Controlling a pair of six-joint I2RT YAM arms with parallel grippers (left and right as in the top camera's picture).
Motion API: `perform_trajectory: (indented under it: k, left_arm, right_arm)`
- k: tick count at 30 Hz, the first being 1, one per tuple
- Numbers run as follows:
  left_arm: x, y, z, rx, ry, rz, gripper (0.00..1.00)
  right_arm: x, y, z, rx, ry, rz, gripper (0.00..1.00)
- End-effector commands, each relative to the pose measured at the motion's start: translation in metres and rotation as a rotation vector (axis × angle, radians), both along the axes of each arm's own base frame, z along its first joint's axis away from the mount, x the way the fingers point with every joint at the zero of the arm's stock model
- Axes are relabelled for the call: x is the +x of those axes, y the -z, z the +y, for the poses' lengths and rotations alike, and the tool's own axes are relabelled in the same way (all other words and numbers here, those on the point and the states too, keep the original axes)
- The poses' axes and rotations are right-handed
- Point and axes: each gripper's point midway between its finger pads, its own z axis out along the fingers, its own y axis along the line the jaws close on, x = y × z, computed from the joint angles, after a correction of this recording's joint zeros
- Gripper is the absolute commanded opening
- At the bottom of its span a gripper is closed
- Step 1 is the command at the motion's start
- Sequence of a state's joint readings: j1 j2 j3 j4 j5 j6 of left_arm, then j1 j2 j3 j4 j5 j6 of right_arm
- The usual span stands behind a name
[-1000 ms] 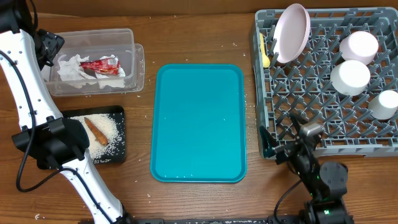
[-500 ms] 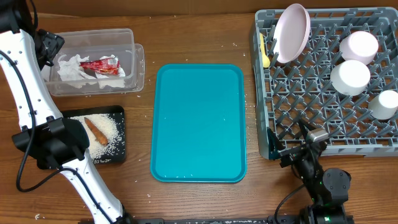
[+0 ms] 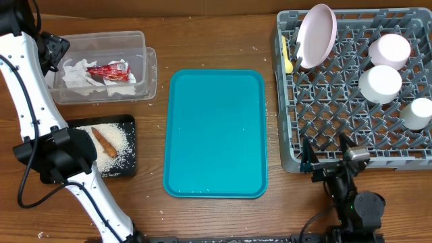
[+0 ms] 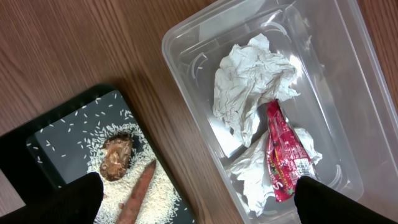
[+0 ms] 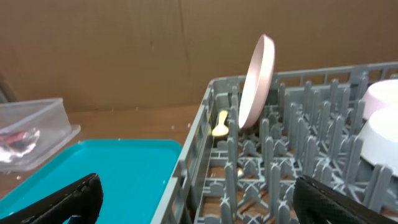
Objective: Sort waste into correct bins and load items into the dishwasher
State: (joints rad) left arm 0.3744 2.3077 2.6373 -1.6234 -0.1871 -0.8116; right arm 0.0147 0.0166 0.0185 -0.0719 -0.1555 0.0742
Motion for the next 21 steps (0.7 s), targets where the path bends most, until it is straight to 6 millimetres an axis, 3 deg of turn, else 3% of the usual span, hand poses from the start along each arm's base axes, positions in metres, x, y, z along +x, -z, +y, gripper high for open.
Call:
perform_trajectory:
  k: [1,21]
  left_arm:
    - [0.0009,-0.0018,-0.002,0.002,0.008,-0.004,1.0]
    - [0.0009,-0.0018,-0.002,0.002,0.008,-0.004,1.0]
  right_arm:
    - [0.0006,0.0018,-0.0054,-0.004,0.031,-0.005,1.0]
    - [0.0017,0.0031,-0.0125,-0.005,0.075,0.001,1.0]
